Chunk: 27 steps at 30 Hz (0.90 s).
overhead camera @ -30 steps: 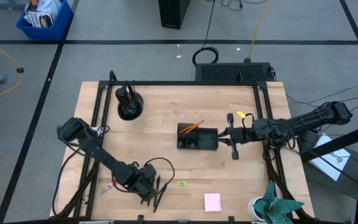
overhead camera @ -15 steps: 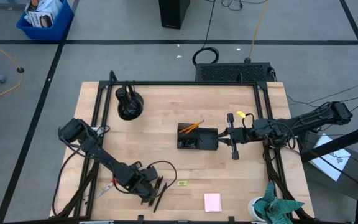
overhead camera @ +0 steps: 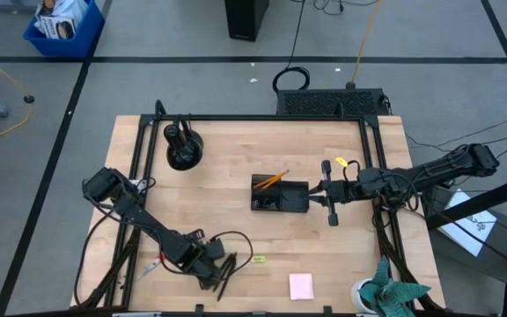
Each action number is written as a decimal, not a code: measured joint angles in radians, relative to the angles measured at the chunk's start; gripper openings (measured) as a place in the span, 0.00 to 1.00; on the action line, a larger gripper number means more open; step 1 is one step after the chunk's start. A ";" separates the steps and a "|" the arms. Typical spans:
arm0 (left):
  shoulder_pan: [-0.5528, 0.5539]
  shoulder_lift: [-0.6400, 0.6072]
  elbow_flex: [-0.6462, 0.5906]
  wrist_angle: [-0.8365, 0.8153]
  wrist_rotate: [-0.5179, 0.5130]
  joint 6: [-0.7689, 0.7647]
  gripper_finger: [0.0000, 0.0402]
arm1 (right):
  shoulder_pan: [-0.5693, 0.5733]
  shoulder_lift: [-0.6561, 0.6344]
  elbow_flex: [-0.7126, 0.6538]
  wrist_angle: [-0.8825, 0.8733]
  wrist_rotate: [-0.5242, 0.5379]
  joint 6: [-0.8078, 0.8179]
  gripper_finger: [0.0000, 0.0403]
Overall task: Pick and place office supplies into organizer
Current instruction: Put the black pen into the black desk organizer
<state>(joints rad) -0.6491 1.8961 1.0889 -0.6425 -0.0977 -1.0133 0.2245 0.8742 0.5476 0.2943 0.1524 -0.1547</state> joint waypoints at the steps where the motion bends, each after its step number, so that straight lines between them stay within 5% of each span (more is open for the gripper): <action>1: 0.002 0.000 -0.001 0.001 -0.004 0.003 0.04 | 0.000 0.000 0.000 0.000 0.000 0.000 0.00; 6: 0.005 -0.009 -0.004 0.005 -0.069 0.059 0.08 | 0.000 0.000 0.000 0.000 0.000 0.007 0.00; 15: 0.074 -0.129 -0.011 -0.006 -0.435 0.167 0.02 | 0.000 0.000 0.000 0.002 0.000 0.011 0.00; 20: 0.160 -0.222 -0.012 0.149 -0.572 0.414 0.06 | 0.000 0.000 0.000 0.016 0.000 0.009 0.00; 23: 0.220 -0.272 -0.010 0.368 -0.548 0.643 0.05 | 0.000 0.000 0.000 0.015 0.000 0.009 0.00; 27: 0.300 -0.291 -0.010 0.704 -0.348 0.921 0.02 | 0.000 -0.001 0.000 0.014 -0.001 0.006 0.00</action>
<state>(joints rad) -0.3490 1.6054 1.0793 0.0611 -0.4454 -0.0926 0.2245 0.8736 0.5476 0.3085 0.1519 -0.1485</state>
